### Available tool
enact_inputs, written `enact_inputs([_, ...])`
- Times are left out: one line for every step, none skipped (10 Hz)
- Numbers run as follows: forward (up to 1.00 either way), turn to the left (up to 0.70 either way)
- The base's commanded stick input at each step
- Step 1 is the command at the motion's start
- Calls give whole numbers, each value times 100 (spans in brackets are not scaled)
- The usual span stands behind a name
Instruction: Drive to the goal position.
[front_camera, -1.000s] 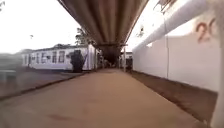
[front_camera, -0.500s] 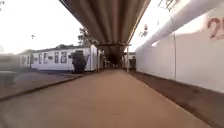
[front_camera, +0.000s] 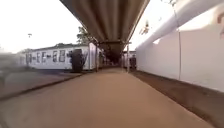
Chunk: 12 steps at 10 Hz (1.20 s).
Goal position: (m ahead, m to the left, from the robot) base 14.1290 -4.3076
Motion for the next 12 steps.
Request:
enact_inputs([70, 0])
enact_inputs([70, 0])
enact_inputs([70, 0])
enact_inputs([70, 0])
enact_inputs([70, 0])
enact_inputs([70, 0])
enact_inputs([70, 0])
enact_inputs([70, 0])
enact_inputs([70, 0])
enact_inputs([70, 0])
enact_inputs([70, 0])
enact_inputs([70, 0])
